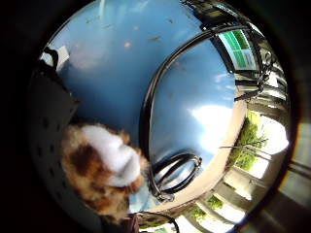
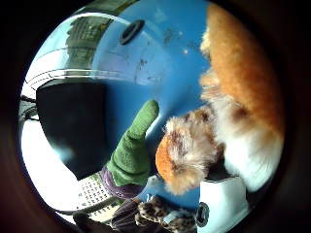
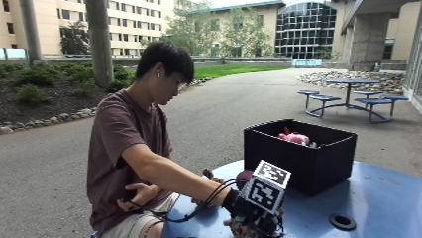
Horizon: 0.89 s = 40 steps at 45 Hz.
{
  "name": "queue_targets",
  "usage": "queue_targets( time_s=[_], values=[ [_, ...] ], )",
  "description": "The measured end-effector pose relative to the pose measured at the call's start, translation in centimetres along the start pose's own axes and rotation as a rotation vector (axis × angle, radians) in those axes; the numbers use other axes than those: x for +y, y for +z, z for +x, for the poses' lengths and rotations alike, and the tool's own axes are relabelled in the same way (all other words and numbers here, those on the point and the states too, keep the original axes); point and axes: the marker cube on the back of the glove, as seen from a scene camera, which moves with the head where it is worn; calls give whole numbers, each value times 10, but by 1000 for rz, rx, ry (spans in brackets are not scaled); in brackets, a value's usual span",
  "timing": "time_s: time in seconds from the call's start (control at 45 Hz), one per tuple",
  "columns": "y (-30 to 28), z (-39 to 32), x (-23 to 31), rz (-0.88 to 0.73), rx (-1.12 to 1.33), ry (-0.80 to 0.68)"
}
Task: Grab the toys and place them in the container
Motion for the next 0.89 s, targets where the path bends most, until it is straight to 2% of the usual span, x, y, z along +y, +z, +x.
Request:
queue_targets(
  time_s=[0.089, 0.2, 0.467, 0.578, 0.667, 0.778, 0.889],
  values=[
    [-14, -2, 6, -40, 54, -5],
    [-48, -8, 17, -2, 55, -6],
    [-200, -55, 55, 209, 21, -60],
    [-268, -105, 77, 299, 43, -179],
    [-296, -146, 88, 330, 48, -261],
    [-313, -203, 92, 354, 82, -286],
    [-310, -269, 96, 346, 79, -391]
  ],
)
